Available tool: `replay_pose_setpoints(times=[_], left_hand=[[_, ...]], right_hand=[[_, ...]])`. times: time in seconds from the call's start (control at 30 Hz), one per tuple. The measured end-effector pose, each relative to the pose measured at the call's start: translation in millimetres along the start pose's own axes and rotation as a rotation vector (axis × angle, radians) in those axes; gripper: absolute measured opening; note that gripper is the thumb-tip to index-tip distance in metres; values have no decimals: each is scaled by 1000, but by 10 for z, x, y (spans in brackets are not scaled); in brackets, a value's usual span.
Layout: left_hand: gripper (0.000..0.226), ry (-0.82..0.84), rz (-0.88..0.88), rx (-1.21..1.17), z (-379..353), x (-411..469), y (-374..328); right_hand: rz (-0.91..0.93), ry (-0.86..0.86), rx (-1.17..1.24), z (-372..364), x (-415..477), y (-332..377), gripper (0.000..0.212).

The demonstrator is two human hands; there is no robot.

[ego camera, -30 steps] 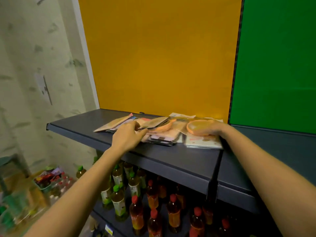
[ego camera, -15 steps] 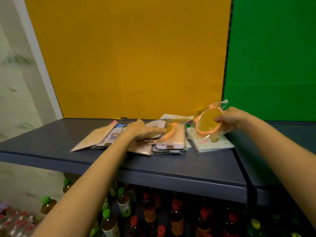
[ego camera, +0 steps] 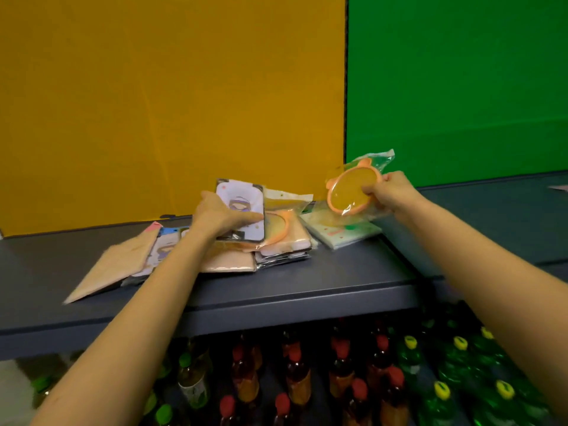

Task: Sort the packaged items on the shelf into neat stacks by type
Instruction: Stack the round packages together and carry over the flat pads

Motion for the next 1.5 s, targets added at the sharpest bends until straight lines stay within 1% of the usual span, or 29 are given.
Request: replay_pose_setpoints(times=[0.07, 0.2, 0.23, 0.27, 0.33, 0.4, 0.47, 0.53, 0.57, 0.6, 0.63, 0.7, 0.83, 0.9, 0.97, 1.03, 1.1, 1.2, 1.3, 1.4, 1.47, 1.5], left_hand=[[89, -44, -82, -74, 28, -82, -118], [58, -35, -236, -196, -30, -289, -452], [53, -22, -255, -227, -71, -333, -545], [50, 12, -257, -270, -136, -370, -638], [45, 146, -256, -368, -343, -474, -825], [31, 283, -241, -451, -613, -639, -1016], [13, 403, -181, -541, -934, -827, -1192], [10, 497, -111, -610, -1293, -1015, -1365], [8, 525, -87, -628, -1476, -1105, -1462], [6, 550, -66, -642, -1658, -1212, -1563], [4, 576, -50, -647, -1842, -1311, -1658], [5, 628, -27, -652, -2192, -1521, -1838], [19, 704, -11, -670, -2830, -1950, -2129], [21, 726, -2, -660, -3117, -2155, -2226], [18, 730, 9, -632, -3380, -2327, -2313], [14, 736, 32, -599, -3611, -2461, -2401], [13, 741, 43, -555, -3818, -2543, -2482], [27, 761, 51, -481, -4110, -2574, -2615], [24, 738, 48, -424, -4369, -2538, -2753], [5, 664, 26, -344, -4620, -2457, -2884], [8, 585, 14, -273, -4803, -2352, -2939], [25, 554, 14, -239, -4851, -2310, -2948]], right_hand=[[-24, -7, 47, 109, -94, -20, 27], [-60, -52, 124, 394, -226, -92, 23], [-65, -70, 131, 496, -246, -110, 21], [-74, -84, 136, 605, -255, -137, 18], [-94, -106, 163, 843, -281, -200, 11], [-101, -121, 191, 1097, -304, -284, 15], [-113, -135, 172, 1394, -327, -391, 19], [-116, -156, 139, 1743, -334, -521, 14], [-119, -171, 125, 1937, -339, -571, 7], [-121, -186, 116, 2142, -337, -630, 6], [-124, -198, 111, 2338, -335, -694, 12], [-131, -219, 97, 2718, -346, -816, 11], [-143, -244, 68, 3411, -399, -1116, 13], [-145, -258, 55, 3723, -424, -1265, 3], [-148, -289, 48, 4026, -439, -1407, 18], [-150, -323, 45, 4302, -448, -1517, 26], [-165, -347, 57, 4537, -459, -1607, 27], [-185, -383, 93, 4815, -415, -1752, 24], [-178, -388, 110, 5005, -310, -1901, 25], [-169, -357, 95, 5137, -174, -2052, 23], [-154, -337, 79, 5232, -50, -2150, 23], [-144, -327, 80, 5266, 4, -2193, 24]])
Point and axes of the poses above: each hand's wrist, its own x-axis towards the middle knuckle, its own z-axis out of the back of the hand, y = z × x, the point moved 5 cm from there along x, towards the middle knuckle, and after that the axes turned 13 degrees about z, right-handed, at the moved point
